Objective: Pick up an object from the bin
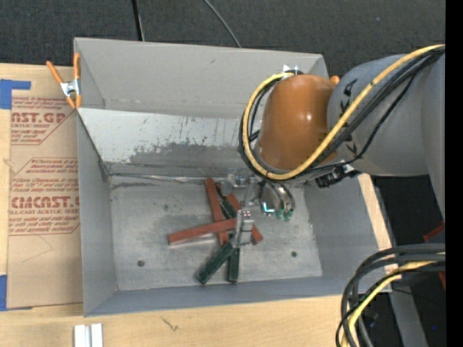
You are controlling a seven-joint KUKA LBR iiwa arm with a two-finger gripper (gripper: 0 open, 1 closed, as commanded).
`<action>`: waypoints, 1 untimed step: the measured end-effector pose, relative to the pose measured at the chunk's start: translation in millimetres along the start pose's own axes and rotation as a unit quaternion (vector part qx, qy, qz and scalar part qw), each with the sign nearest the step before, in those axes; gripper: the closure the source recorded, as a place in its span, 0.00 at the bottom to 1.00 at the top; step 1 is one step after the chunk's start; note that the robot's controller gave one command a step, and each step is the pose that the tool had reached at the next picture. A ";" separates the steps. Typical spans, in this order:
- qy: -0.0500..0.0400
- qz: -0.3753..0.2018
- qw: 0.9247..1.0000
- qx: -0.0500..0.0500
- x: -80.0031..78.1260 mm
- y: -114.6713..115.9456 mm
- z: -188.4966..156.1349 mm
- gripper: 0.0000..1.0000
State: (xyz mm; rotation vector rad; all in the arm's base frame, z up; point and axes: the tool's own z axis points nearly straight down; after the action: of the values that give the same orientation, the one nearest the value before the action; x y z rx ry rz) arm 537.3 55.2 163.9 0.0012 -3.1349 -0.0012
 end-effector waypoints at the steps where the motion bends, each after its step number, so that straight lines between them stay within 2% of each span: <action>1: -0.004 0.000 1.000 0.000 -1.9 -0.2 -4.1 0.00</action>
Offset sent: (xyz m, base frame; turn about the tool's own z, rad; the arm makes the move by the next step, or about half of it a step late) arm 0.0202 0.0270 -0.0939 -0.0920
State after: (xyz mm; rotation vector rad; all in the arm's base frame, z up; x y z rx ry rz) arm 539.2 55.0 168.0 0.0003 -3.1424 -0.0017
